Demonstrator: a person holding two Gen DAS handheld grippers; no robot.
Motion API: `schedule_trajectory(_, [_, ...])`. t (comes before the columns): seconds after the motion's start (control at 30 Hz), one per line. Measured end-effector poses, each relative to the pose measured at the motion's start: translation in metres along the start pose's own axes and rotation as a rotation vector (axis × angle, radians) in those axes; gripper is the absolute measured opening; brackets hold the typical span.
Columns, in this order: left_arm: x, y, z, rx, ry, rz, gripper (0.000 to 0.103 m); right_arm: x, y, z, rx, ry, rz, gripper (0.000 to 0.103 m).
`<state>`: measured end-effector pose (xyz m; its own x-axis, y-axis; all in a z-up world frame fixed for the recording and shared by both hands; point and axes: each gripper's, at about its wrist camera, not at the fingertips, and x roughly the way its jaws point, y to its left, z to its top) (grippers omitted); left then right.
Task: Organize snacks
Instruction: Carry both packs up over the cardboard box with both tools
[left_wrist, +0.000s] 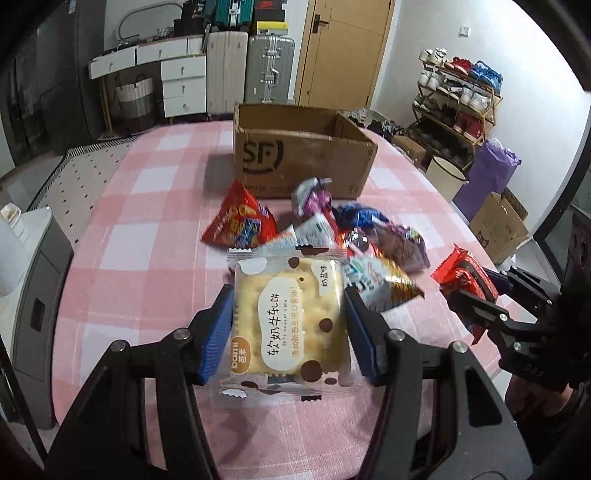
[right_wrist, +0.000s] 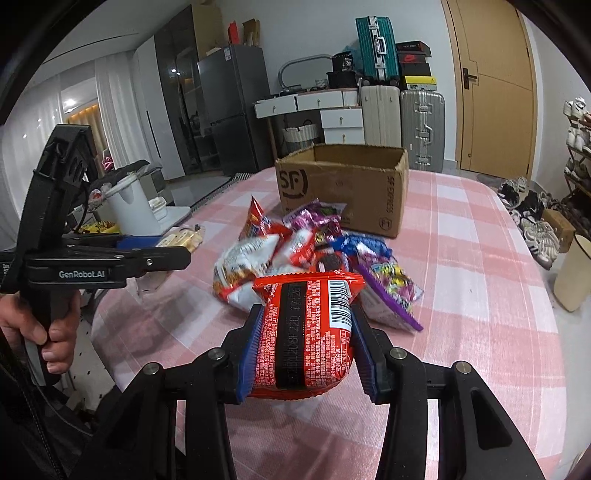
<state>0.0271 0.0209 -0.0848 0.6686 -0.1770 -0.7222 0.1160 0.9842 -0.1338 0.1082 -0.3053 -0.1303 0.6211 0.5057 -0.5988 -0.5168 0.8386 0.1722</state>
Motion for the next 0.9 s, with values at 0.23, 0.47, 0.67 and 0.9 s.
schedule_trajectory(0.23, [-0.008,0.007,0.03,-0.001,-0.041,-0.011,0.055,0.001,-0.009,0.03,0.019,-0.038,0.029,0.045])
schedule_trajectory(0.47, [-0.01,0.009,0.068,0.029,-0.077,-0.009,0.055,0.004,-0.019,0.067,0.03,-0.065,0.055,0.045])
schedule_trajectory(0.67, [-0.01,0.014,0.108,0.014,-0.096,-0.023,0.055,0.008,-0.026,0.105,0.034,-0.088,0.068,0.045])
schedule_trajectory(0.9, [-0.003,0.017,0.165,0.003,-0.112,-0.027,0.055,0.009,-0.03,0.156,0.022,-0.112,0.081,0.045])
